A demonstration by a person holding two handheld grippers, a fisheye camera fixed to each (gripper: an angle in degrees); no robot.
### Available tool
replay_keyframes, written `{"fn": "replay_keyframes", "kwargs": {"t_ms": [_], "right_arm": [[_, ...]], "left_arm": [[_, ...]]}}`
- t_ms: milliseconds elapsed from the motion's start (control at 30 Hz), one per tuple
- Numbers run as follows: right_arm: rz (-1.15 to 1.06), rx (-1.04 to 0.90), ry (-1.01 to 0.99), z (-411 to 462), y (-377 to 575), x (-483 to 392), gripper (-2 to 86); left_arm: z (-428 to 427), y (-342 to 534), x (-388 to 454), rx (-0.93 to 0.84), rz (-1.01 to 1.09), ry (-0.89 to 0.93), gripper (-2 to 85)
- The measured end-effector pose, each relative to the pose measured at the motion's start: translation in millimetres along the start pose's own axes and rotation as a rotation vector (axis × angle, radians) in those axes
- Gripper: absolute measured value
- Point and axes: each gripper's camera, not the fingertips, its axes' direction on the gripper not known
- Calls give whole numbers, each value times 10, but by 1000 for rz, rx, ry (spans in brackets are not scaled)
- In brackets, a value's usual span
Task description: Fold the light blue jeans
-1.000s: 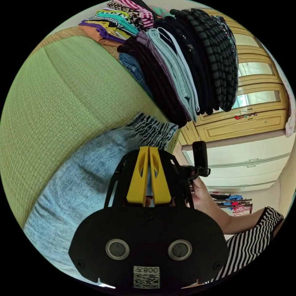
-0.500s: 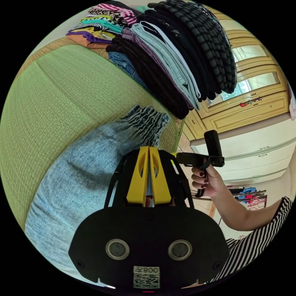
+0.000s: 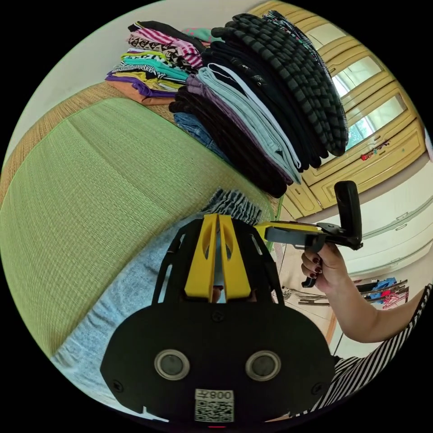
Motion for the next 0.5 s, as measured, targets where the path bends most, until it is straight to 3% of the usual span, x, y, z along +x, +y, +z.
{"fn": "replay_keyframes", "kwargs": {"t_ms": [133, 233, 500], "right_arm": [[29, 16, -50, 50, 118, 3, 0], [32, 12, -57, 83, 152, -42, 0], [-28, 20, -37, 21, 195, -319, -1]], "left_arm": [[227, -171, 74, -133, 119, -117, 24], [279, -220, 62, -173, 135, -65, 12], [-42, -197, 119, -10, 127, -58, 0]]}}
